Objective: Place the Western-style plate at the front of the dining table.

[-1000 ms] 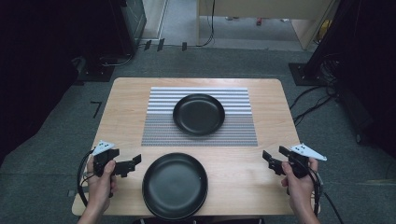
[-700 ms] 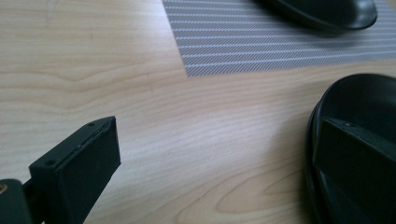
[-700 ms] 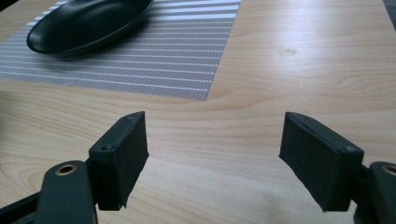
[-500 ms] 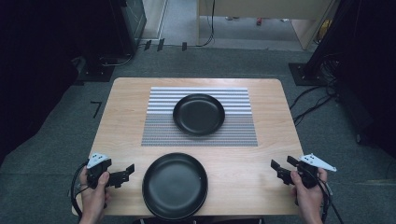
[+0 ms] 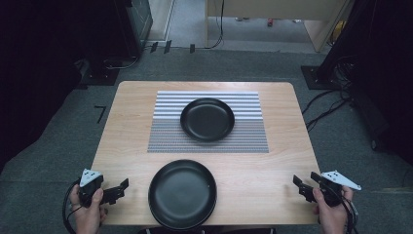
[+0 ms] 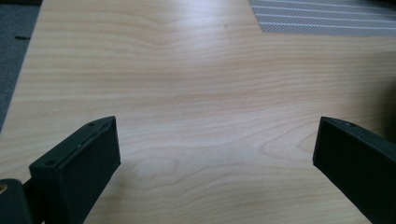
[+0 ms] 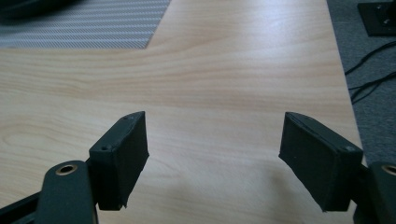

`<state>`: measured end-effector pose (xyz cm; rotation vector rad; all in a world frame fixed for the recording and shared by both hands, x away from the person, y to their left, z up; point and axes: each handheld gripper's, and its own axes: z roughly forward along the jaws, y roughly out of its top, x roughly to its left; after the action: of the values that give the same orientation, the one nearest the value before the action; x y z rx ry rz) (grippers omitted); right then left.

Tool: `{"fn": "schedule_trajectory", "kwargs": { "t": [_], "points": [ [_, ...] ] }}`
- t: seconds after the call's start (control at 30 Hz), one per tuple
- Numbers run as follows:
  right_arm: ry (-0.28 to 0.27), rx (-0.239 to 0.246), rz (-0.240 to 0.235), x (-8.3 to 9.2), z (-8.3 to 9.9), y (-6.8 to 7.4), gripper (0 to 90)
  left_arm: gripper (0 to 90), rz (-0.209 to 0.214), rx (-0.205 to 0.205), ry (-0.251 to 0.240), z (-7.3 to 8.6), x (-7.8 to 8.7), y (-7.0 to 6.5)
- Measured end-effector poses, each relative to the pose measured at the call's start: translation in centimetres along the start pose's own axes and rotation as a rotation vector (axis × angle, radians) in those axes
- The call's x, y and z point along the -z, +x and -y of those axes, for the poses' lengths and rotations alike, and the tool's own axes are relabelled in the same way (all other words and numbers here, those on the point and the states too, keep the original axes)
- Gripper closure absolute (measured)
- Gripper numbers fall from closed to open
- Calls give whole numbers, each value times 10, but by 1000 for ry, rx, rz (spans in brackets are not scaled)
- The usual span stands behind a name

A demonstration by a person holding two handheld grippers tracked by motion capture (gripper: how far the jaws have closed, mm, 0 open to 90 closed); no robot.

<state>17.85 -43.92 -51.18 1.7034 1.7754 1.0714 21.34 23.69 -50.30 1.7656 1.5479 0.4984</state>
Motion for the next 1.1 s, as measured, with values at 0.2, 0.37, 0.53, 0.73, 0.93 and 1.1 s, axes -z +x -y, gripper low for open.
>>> {"fn": "schedule_trajectory", "kwargs": {
  "t": [0.2,0.37,0.53,0.73,0.93,1.1],
  "points": [
    [28,24,37,0,13,-6,232,4,-61,-13,0,8,2,9],
    [56,68,71,-4,14,0,231,4,-114,-29,6,12,0,13],
    [70,82,88,-6,12,2,227,2,-159,-89,38,14,-7,8],
    [88,111,115,-10,11,8,172,0,-151,-96,27,15,-9,6],
    [90,113,113,-11,11,8,162,0,-150,-98,15,16,-10,5],
    [97,116,108,-11,11,9,139,0,-150,-99,15,16,-9,5]
  ]
}}
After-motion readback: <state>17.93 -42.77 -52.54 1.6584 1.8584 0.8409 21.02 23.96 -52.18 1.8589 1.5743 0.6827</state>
